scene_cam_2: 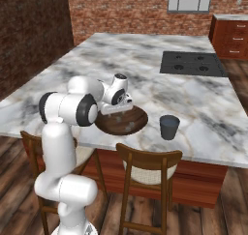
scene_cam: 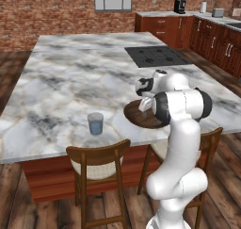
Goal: There are four ice cubes in the ice bowl. Place two ice cubes in each glass of water.
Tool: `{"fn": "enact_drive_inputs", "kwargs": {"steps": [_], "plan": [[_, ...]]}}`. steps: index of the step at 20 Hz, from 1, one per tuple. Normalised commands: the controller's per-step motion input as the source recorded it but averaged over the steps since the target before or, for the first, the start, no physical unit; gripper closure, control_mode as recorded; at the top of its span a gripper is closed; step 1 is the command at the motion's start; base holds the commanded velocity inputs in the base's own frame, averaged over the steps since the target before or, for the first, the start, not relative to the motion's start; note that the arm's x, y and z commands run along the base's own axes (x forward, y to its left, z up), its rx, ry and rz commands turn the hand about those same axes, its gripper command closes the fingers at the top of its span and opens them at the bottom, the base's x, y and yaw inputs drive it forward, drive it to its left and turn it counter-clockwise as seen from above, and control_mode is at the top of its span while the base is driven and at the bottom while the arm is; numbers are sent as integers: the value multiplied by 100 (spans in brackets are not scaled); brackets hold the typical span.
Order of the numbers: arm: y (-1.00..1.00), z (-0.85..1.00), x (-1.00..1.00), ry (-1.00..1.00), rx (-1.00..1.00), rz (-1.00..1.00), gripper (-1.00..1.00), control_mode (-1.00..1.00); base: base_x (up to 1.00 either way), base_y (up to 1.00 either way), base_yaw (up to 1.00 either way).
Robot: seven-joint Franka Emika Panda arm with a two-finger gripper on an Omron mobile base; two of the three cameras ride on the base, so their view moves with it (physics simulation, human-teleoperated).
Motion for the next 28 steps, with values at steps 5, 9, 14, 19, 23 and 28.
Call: {"fn": "enact_drive_inputs", "kwargs": {"steps": [5,9,14,19,23,28], "plan": [[0,-36,23,0,0,0,-100,-100,0,0,0],[0,-36,19,0,0,0,-100,-100,0,0,0],[0,-25,13,0,0,0,-100,-100,0,0,0],[0,-19,8,0,0,0,-100,-100,0,0,0],[0,-18,9,0,0,0,-100,-100,0,0,0],[0,-17,7,0,0,0,-100,-100,0,0,0]]}}
